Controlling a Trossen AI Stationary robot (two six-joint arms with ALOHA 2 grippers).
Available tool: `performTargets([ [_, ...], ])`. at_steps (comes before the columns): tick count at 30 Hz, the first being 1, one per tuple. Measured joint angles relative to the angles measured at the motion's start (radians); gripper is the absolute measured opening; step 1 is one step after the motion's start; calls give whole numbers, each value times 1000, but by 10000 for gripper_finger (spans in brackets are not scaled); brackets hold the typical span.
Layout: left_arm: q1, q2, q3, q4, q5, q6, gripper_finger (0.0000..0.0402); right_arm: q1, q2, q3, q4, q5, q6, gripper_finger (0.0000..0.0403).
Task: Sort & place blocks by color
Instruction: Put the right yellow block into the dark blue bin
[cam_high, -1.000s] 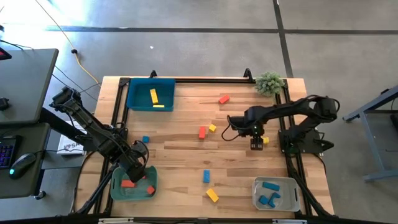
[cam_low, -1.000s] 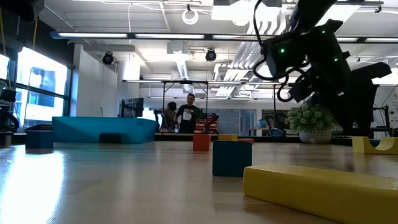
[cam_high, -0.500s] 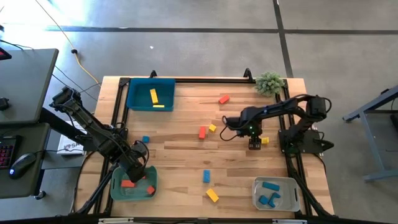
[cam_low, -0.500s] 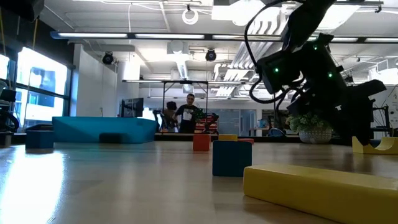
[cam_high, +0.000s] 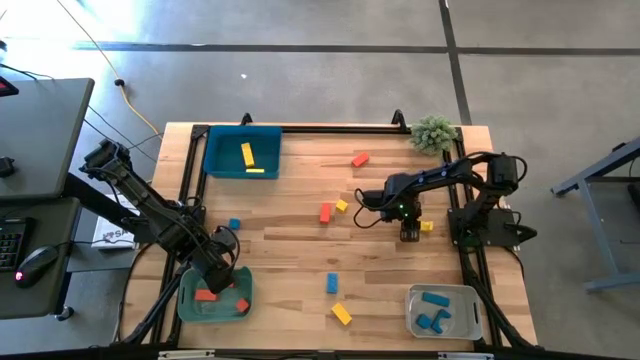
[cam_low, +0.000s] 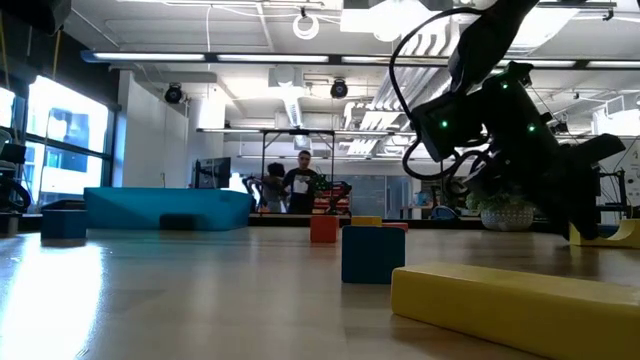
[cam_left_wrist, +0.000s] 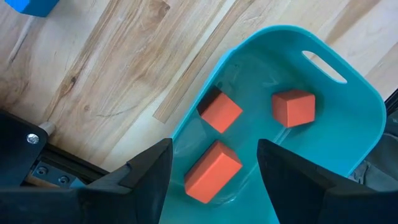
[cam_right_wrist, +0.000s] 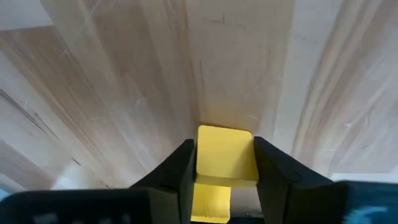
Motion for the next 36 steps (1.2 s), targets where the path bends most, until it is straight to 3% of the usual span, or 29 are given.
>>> performTargets([
  [17, 25, -52, 1, 4, 61, -1, 225, -1, -14, 31, -23, -100, 45, 103],
  [25, 108, -136, 1, 40, 38, 42, 225, 0, -22, 215, -17, -102, 44, 103],
  [36, 315, -216, 1, 71, -82, 356, 225, 0, -22, 551, 53, -103, 44, 103],
])
